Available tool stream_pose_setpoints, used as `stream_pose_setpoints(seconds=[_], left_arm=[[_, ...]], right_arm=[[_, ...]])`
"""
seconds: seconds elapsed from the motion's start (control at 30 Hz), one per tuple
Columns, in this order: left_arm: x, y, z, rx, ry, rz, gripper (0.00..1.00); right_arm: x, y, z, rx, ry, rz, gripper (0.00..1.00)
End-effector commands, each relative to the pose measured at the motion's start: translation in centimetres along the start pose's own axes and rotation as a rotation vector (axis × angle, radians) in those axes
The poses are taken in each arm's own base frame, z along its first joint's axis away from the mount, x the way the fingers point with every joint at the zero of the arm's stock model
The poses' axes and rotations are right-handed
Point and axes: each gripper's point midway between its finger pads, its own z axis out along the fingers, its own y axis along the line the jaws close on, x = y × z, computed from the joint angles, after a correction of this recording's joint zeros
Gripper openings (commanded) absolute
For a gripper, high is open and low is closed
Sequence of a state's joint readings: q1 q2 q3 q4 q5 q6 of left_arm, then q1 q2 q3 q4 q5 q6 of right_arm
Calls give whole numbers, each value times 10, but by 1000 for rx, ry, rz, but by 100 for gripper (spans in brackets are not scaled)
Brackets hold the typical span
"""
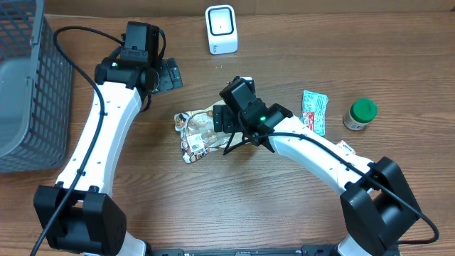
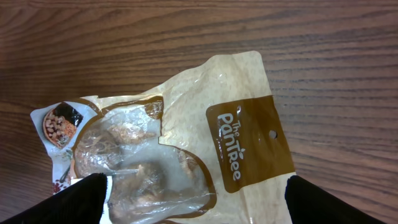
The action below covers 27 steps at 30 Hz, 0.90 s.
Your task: Scan the item barcode
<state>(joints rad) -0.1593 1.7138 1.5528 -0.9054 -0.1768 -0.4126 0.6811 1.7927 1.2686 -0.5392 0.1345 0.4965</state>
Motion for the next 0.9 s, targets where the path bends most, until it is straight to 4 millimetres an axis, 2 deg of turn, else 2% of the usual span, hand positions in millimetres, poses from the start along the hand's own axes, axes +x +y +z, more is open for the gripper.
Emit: stream_pose_setpoints(seconds=[0.0, 0.07, 0.13, 0.2, 0.23, 0.27, 0.3, 0.33, 0.4, 0.43, 0.47, 0.63, 0.73, 0.87], left_arm=[[-6, 0, -3, 0, -17, -11, 100], [2, -5, -4, 34, 19, -7, 100], [31, -13, -6, 98, 151, 2, 100], [38, -14, -2, 105, 178, -3, 100], [47, -13, 1, 95, 205, 2, 93], [53, -12, 3, 87, 225, 5, 74], [62, -10, 8, 78, 250, 9, 63], [69, -8, 12, 69, 271, 7, 58], [86, -4, 23, 48, 312, -10, 61], [104, -1, 34, 37, 350, -27, 70], [113, 0, 39, 38, 370, -27, 71], [154, 4, 68, 66, 418, -18, 73], [164, -4, 76, 129, 426, -15, 73], [166, -16, 80, 203, 416, -18, 74]], right_arm=[[-1, -5, 3, 22, -13, 0, 96], [-1, -5, 3, 22, -12, -1, 99], [-1, -6, 3, 22, -11, -1, 100], [0, -6, 3, 24, -8, -2, 100], [0, -6, 3, 25, -7, -3, 100], [0, -6, 3, 25, -7, -5, 100], [0, -6, 3, 25, -7, -5, 100], [0, -6, 3, 25, -7, -5, 100], [0, -6, 3, 25, -7, -5, 100], [0, -6, 3, 25, -7, -5, 100], [0, -6, 3, 25, -7, -5, 100], [0, -6, 3, 25, -7, -5, 100], [0, -6, 3, 25, -7, -5, 100], [0, -6, 5, 27, -5, -6, 100]])
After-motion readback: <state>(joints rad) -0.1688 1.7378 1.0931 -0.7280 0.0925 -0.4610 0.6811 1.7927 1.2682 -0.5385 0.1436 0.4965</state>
